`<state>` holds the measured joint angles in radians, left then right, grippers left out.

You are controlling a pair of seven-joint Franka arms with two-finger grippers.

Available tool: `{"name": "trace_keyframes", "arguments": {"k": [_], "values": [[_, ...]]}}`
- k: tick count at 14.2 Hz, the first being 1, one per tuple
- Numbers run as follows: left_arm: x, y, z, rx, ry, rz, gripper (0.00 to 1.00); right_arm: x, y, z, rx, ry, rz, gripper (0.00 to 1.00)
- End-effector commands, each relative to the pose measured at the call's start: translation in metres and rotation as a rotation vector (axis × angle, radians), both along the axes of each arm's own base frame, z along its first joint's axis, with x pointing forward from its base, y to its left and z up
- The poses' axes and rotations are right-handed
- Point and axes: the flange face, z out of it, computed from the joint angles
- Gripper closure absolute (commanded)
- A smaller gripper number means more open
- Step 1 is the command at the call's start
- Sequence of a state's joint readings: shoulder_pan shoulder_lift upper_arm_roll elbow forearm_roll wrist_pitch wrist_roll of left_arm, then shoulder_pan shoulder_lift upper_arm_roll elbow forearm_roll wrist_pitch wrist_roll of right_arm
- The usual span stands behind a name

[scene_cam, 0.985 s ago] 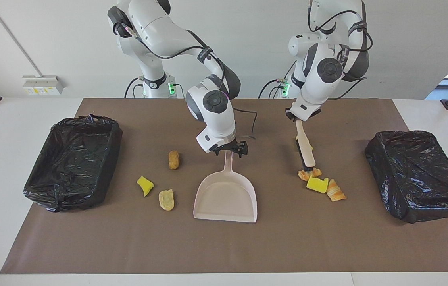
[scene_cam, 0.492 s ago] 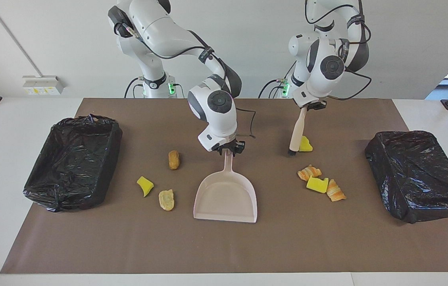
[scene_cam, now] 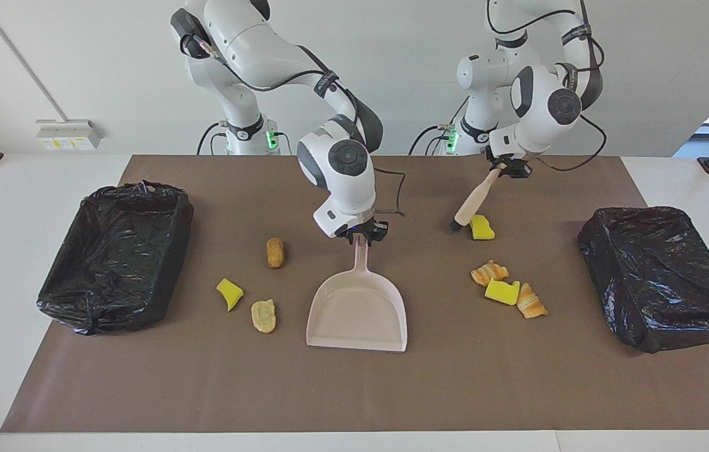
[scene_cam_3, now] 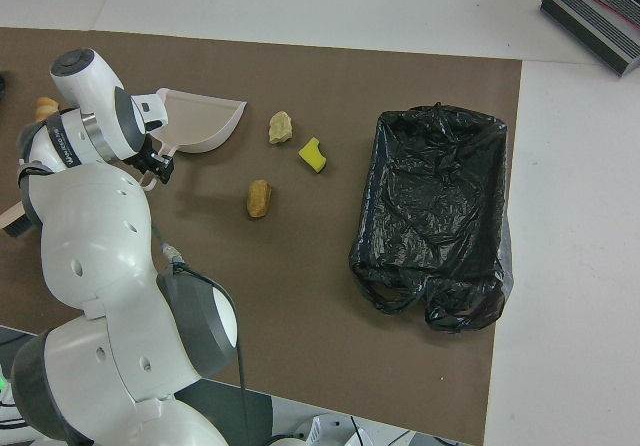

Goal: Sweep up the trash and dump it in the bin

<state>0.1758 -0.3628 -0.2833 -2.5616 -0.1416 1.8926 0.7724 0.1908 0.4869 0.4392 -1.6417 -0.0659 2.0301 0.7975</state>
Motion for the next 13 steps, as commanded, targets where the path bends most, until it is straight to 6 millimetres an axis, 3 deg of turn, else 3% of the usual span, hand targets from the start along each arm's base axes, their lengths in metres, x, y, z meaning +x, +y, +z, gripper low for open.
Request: {"name": "trace_keyframes", "arguments": {"k": [1,5,10,12,13], "values": [[0.028,0.003,-0.009,-0.039,-0.085,-0.021,1.0,0.0,-0.004,0.008,-0.017,-0.001,-0.002,1.0],[0.099,-0.003,0.011,-0.044,-0.13,-0.069,1.0,0.001,-0.009,0.024,-0.016,-0.019,0.008,1.0],[0.119,0.0,0.079,-0.006,-0.133,0.041,1.0,-0.026,-0.034,0.075,-0.048,-0.052,0.295,1.0],[0.128,0.006,0.084,0.024,-0.158,0.176,1.0,-0.042,-0.06,0.087,-0.065,-0.066,0.478,1.0],[0.131,0.021,0.084,0.044,-0.165,0.257,1.0,-0.05,-0.074,0.091,-0.069,-0.057,0.586,1.0]]}}
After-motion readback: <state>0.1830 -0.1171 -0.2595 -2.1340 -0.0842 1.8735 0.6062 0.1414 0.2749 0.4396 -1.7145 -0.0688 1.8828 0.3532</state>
